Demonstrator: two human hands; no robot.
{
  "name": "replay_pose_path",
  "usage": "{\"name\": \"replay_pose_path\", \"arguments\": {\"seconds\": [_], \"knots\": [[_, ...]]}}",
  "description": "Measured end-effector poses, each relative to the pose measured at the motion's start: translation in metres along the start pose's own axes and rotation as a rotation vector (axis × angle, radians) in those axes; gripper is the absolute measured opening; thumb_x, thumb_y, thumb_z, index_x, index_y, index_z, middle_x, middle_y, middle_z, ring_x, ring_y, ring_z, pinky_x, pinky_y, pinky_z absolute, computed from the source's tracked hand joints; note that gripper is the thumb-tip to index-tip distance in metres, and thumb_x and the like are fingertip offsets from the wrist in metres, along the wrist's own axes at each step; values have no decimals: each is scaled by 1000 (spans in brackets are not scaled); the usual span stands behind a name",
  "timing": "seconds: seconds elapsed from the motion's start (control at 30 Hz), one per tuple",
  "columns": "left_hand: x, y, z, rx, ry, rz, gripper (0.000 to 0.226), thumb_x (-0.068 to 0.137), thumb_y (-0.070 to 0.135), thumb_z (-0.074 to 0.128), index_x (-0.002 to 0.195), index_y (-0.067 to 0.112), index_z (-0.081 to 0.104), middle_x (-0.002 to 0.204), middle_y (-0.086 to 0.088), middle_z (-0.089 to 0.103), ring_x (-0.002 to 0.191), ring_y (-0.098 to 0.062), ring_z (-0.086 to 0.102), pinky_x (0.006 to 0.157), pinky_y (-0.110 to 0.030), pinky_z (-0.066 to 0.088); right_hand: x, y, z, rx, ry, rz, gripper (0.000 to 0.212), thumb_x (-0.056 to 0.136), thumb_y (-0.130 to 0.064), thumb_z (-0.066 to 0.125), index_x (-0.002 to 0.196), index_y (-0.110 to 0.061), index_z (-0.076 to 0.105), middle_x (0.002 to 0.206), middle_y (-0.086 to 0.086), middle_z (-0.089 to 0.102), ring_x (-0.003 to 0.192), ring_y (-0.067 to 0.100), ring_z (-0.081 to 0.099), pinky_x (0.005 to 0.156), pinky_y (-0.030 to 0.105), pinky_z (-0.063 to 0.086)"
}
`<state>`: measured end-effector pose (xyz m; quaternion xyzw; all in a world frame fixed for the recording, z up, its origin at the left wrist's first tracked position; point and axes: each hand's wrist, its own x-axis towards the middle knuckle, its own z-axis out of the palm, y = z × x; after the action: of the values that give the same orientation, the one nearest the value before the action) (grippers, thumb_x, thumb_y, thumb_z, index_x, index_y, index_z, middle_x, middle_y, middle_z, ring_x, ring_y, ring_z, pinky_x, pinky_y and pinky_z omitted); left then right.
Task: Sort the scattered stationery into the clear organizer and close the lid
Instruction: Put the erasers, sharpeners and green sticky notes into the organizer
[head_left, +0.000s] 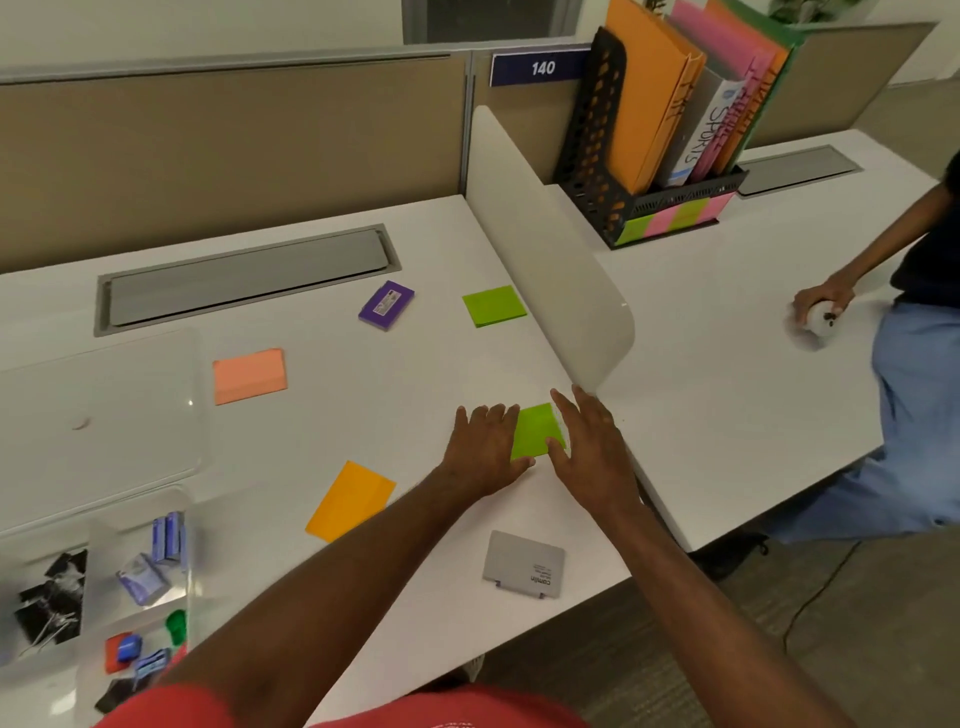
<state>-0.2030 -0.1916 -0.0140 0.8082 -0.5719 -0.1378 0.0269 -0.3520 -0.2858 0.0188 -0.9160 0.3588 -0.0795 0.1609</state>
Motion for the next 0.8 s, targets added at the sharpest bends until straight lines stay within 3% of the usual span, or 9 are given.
{"name": "replay_pose_path", "arguments": {"seconds": [0.2, 0.37, 0.53, 0.7, 0.8], "knots": [[26, 21, -3, 98, 8, -64, 89, 81, 54, 68, 149, 12, 28, 138, -11, 48, 118, -32, 50, 100, -46, 35, 7, 15, -11, -28, 57, -50, 60, 95, -22, 59, 151, -17, 38, 161, 12, 25, 147, 31, 28, 110, 48, 39], [33, 16, -10, 35, -57, -192, 89, 67, 63, 77, 134, 15, 43, 127, -9, 53, 113, -28, 54, 93, -40, 40, 30, 6, -18, 20, 108, -101, 58, 93, -18, 60, 149, -17, 42, 159, 11, 30, 145, 31, 31, 109, 47, 42], [27, 12, -5, -84, -34, -253, 66, 69, 49, 82, 117, 14, 51, 112, -6, 66, 101, -27, 63, 83, -35, 40, 71, -13, -20, 45, 90, -142, 58, 93, -18, 60, 148, -16, 43, 158, 12, 32, 144, 31, 33, 109, 45, 41], [13, 8, -9, -202, 25, -274, 49, 73, 39, 78, 111, 16, 57, 113, -7, 60, 103, -29, 56, 83, -36, 38, 127, -28, -11, -15, 24, -135, 57, 96, -24, 55, 150, -17, 39, 160, 9, 29, 145, 27, 29, 110, 43, 39], [1, 2, -15, -398, 32, -306, 37, 77, 31, 76, 107, 18, 58, 109, -7, 61, 100, -29, 59, 77, -34, 41, 160, -36, -1, -25, -21, -106, 57, 96, -24, 56, 150, -18, 38, 159, 9, 29, 144, 28, 30, 108, 44, 40]]}}
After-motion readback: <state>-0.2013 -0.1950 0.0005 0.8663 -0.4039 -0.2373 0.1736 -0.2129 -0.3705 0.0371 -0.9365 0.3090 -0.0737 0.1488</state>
